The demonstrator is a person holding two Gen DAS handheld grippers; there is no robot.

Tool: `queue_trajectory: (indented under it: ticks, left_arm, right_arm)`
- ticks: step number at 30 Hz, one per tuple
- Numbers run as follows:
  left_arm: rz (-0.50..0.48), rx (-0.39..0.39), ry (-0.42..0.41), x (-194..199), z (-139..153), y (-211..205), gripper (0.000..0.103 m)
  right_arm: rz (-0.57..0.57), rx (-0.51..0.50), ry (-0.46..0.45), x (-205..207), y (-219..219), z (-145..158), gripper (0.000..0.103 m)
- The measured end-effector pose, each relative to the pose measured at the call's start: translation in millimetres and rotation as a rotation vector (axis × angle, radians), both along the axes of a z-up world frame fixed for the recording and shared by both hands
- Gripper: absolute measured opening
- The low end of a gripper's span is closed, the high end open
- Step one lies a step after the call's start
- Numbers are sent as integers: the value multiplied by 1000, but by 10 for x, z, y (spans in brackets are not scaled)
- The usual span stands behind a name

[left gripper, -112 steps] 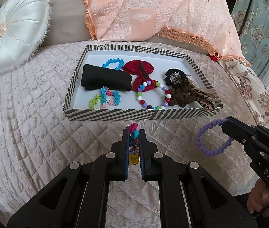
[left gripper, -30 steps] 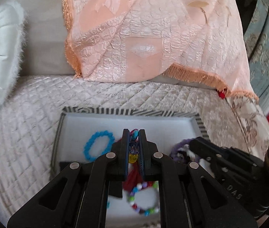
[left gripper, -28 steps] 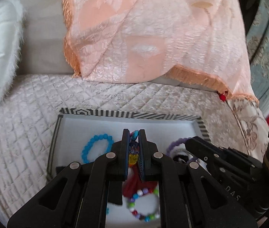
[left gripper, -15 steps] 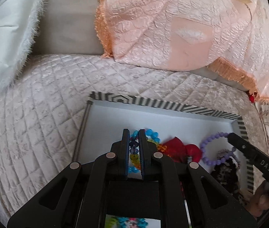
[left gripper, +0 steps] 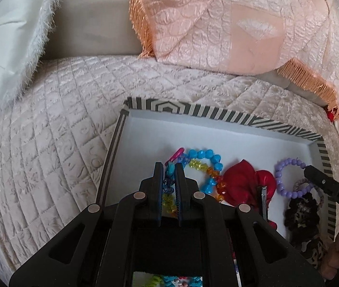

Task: Organize jewelry
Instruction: 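Carry both bracelets into the tray and open both tools to release them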

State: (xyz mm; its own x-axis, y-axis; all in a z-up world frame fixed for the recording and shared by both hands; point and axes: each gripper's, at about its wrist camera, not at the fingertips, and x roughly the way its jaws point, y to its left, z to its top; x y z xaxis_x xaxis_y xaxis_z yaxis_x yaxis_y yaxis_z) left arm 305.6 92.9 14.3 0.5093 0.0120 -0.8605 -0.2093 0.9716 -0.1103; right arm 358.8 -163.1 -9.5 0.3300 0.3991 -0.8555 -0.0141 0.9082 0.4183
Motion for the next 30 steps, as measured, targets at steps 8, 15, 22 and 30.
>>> queue_trajectory:
  ticks: [8,15,22,30]
  left_arm:
    - [8,-18,7,-15,-10,31,36]
    - [-3,20,-56,-70,170,-51,79]
    - [-20,248,-61,-230,353,-229,95]
    - [-5,327,-140,-920,670,-408,95]
  right_arm:
    - [-17,1,27,-4,-24,-39,10]
    - [-57,43,-5,-11,-93,116,28]
    - [28,-12,-70,-235,56,477,58]
    - [81,-172,-109,-881,78,741,73]
